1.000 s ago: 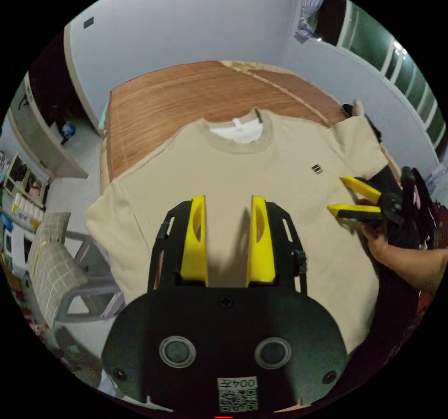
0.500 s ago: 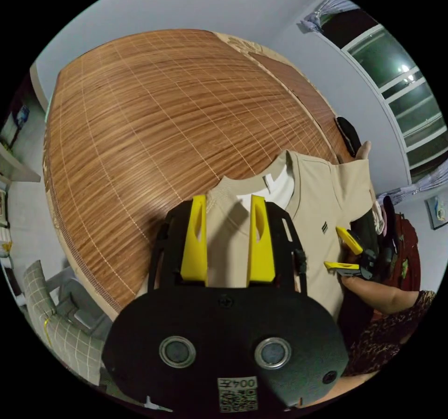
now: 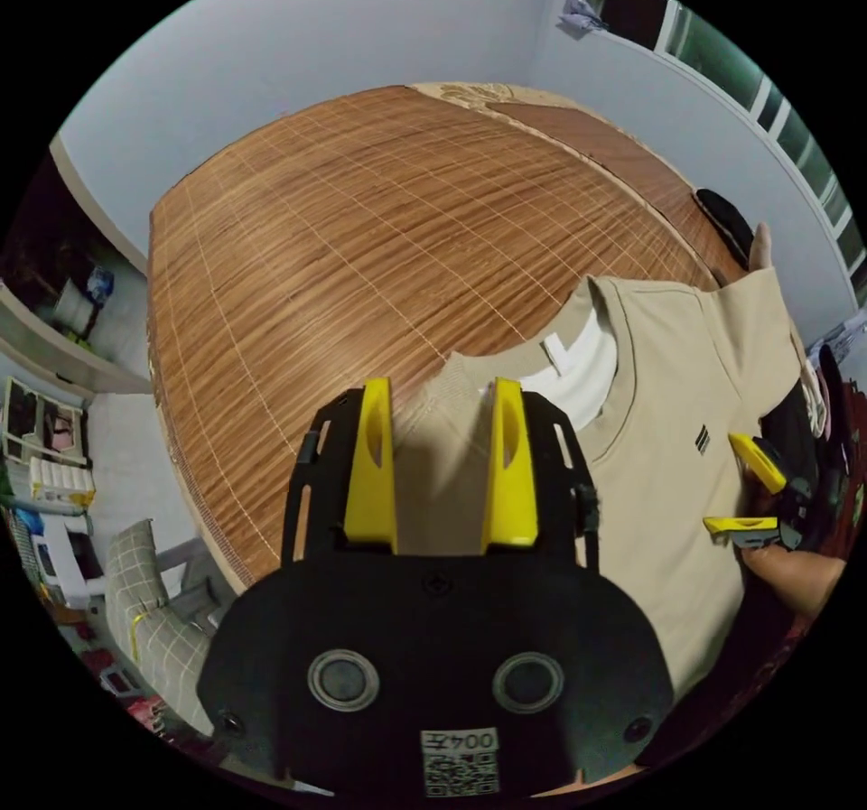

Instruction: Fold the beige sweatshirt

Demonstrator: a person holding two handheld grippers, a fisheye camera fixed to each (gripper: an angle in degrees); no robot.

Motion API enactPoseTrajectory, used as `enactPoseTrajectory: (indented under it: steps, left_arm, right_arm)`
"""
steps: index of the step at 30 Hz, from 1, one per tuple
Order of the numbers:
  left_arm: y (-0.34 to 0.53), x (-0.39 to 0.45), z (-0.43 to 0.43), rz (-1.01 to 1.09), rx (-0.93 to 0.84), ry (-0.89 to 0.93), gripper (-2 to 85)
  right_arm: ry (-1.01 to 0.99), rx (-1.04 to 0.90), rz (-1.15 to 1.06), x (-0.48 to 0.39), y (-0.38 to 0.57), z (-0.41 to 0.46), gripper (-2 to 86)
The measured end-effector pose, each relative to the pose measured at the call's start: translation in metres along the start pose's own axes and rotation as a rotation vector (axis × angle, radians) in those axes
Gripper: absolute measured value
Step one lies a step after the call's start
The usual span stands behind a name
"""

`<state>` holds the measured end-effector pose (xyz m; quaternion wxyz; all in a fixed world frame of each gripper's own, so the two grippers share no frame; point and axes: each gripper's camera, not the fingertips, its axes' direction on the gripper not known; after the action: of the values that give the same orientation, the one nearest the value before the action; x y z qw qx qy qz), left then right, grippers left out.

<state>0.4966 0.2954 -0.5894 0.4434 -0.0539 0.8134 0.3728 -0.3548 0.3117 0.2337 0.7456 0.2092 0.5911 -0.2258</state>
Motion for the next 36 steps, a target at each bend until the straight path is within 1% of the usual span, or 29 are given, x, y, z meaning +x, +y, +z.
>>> enactPoseTrajectory:
  steps: [2, 5, 7, 9, 10, 12, 13, 14, 17, 20, 22, 25, 30, 32, 33, 34, 36]
  left_arm:
    - [-0.001, 0.0, 0.009, 0.001, -0.037, 0.027, 13.5]
    - [0.004, 0.01, 0.008, 0.022, -0.026, -0.034, 9.4]
    - [0.007, 0.016, 0.006, 0.03, -0.032, -0.028, 6.9]
    - [0.014, 0.02, -0.004, 0.032, 0.008, -0.068, 5.0]
    - [0.017, 0.019, -0.008, 0.014, 0.03, -0.081, 4.9]
    - [0.032, 0.014, -0.017, -0.056, 0.145, -0.1, 4.6]
    - [0.035, 0.014, -0.013, -0.059, 0.139, -0.106, 4.6]
    - [0.037, 0.014, 0.002, -0.071, 0.085, -0.115, 5.0]
    - [0.046, 0.012, 0.005, -0.113, 0.109, -0.096, 6.5]
    - [0.051, 0.012, -0.005, -0.103, 0.073, -0.045, 8.0]
    - [0.064, 0.019, -0.023, -0.083, 0.089, -0.039, 8.4]
    - [0.115, 0.052, -0.054, -0.039, 0.133, -0.097, 8.7]
    - [0.239, 0.12, -0.074, -0.054, 0.1, -0.071, 5.7]
    - [0.271, 0.136, -0.071, -0.083, 0.11, -0.079, 4.4]
    - [0.285, 0.145, -0.064, -0.088, 0.096, -0.114, 3.8]
    - [0.289, 0.149, -0.066, -0.077, 0.112, -0.132, 3.6]
    - [0.291, 0.164, -0.064, -0.022, 0.09, -0.187, 3.1]
  right_arm:
    - [0.0, 0.0, 0.0, -0.001, -0.001, 0.0, 24.4]
    - [-0.001, 0.001, 0.0, -0.002, -0.003, 0.001, 24.4]
    - [-0.001, 0.0, 0.0, -0.003, -0.004, 0.002, 24.4]
    - [-0.001, 0.0, 0.0, -0.004, -0.005, 0.003, 24.4]
    - [-0.001, 0.0, 0.0, -0.004, -0.006, 0.003, 24.4]
    - [0.0, 0.001, 0.0, -0.005, -0.008, 0.004, 24.3]
    - [0.0, 0.0, 0.0, -0.005, -0.008, 0.004, 24.3]
    - [0.0, 0.001, 0.0, -0.005, -0.009, 0.004, 24.4]
    - [-0.001, 0.003, 0.001, -0.006, -0.011, 0.006, 24.4]
    - [-0.001, 0.003, 0.001, -0.006, -0.014, 0.007, 24.5]
    - [-0.002, 0.003, 0.001, -0.006, -0.016, 0.008, 24.5]
    - [-0.002, 0.003, 0.001, -0.005, -0.02, 0.01, 24.5]
    - [-0.003, 0.002, 0.002, -0.003, -0.026, 0.013, 24.5]
    - [-0.003, 0.002, 0.002, -0.002, -0.029, 0.014, 24.5]
    - [-0.003, 0.002, 0.002, -0.001, -0.031, 0.014, 24.5]
    - [-0.004, 0.002, 0.002, -0.001, -0.031, 0.015, 24.5]
    - [-0.004, 0.002, 0.002, 0.001, -0.035, 0.016, 24.5]
